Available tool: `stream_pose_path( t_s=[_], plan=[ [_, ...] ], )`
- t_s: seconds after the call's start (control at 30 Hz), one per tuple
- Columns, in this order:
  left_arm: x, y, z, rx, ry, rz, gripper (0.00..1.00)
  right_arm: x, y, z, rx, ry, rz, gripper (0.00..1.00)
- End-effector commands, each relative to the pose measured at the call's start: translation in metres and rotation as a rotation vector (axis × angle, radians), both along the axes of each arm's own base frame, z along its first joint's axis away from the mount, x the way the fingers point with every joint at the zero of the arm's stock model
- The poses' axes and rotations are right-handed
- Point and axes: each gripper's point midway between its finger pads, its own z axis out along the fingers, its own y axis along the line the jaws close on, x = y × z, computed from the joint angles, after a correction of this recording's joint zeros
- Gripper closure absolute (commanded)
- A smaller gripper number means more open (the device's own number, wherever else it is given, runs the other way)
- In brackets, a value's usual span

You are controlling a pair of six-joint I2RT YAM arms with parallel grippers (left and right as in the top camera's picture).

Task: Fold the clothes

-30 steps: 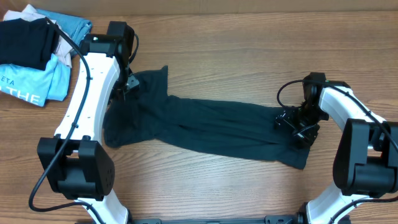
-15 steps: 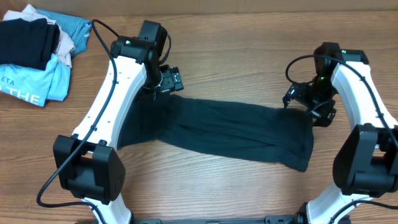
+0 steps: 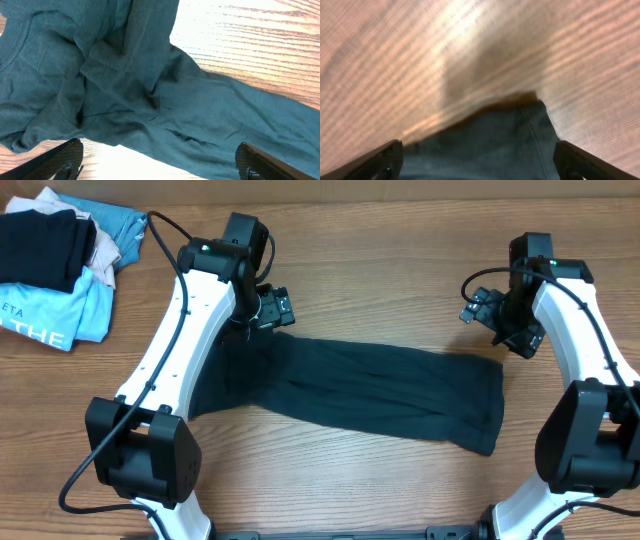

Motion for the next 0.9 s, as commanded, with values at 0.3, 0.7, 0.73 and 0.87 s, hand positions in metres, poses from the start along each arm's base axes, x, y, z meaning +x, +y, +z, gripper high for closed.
stream_pose_path(
  t_s=[0.3, 0.7, 0.73, 0.87],
  plan=[
    [-0.0025, -0.0037, 0.0043, -0.010, -0.010, -0.027, 0.00, 0.0210, -0.0050, 0.0134, -0.020, -0.094, 0.001, 0.00],
    [-0.0024, -0.0037, 0.0043, -0.010, -0.010, -0.027, 0.00, 0.0210, -0.0050, 0.0134, -0.020, -0.094, 0.000, 0.00],
    [-0.0024, -0.0037, 0.0043, -0.010, -0.010, -0.027, 0.00, 0.0210, -0.0050, 0.0134, -0.020, -0.094, 0.000, 0.00],
    [-0.0024, -0.0037, 0.0043, -0.010, -0.010, -0.027, 0.00, 0.0210, -0.0050, 0.0134, -0.020, -0.094, 0.000, 0.00]
  ],
)
